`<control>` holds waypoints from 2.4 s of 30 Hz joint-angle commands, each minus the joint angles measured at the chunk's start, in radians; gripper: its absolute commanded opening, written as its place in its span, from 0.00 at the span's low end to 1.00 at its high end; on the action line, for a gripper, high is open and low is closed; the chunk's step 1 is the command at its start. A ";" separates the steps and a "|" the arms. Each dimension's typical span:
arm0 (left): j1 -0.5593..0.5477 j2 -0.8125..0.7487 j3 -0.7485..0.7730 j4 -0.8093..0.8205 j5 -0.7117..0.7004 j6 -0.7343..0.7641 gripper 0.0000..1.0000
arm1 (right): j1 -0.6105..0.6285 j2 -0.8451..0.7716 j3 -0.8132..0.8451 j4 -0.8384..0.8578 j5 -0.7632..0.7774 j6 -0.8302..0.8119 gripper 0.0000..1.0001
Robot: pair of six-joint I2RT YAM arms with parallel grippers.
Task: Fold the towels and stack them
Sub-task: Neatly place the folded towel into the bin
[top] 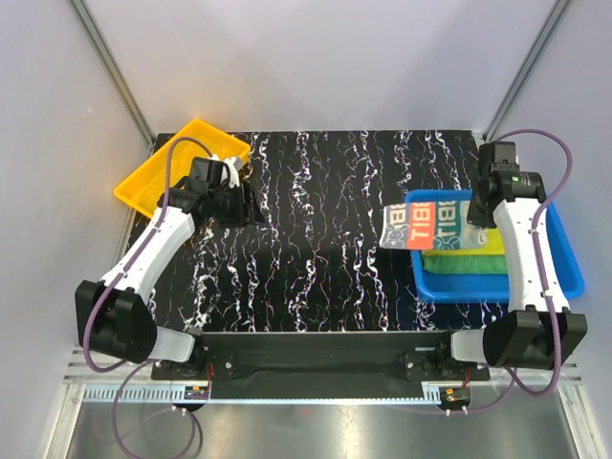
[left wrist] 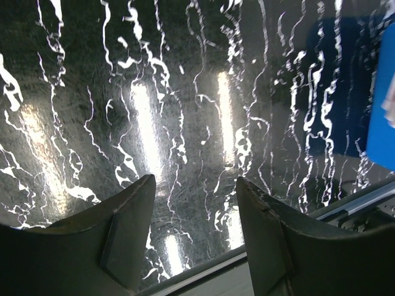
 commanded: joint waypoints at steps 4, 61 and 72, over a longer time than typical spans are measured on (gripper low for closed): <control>-0.002 -0.083 -0.012 0.066 0.045 -0.017 0.61 | -0.103 0.055 0.057 0.038 0.061 -0.149 0.00; -0.003 -0.468 -0.012 0.344 0.179 0.053 0.99 | -0.074 -0.460 -0.281 0.593 -0.854 0.354 1.00; -0.003 -0.467 0.002 0.302 0.187 0.055 0.99 | -0.074 -0.454 -0.273 0.606 -0.914 0.276 1.00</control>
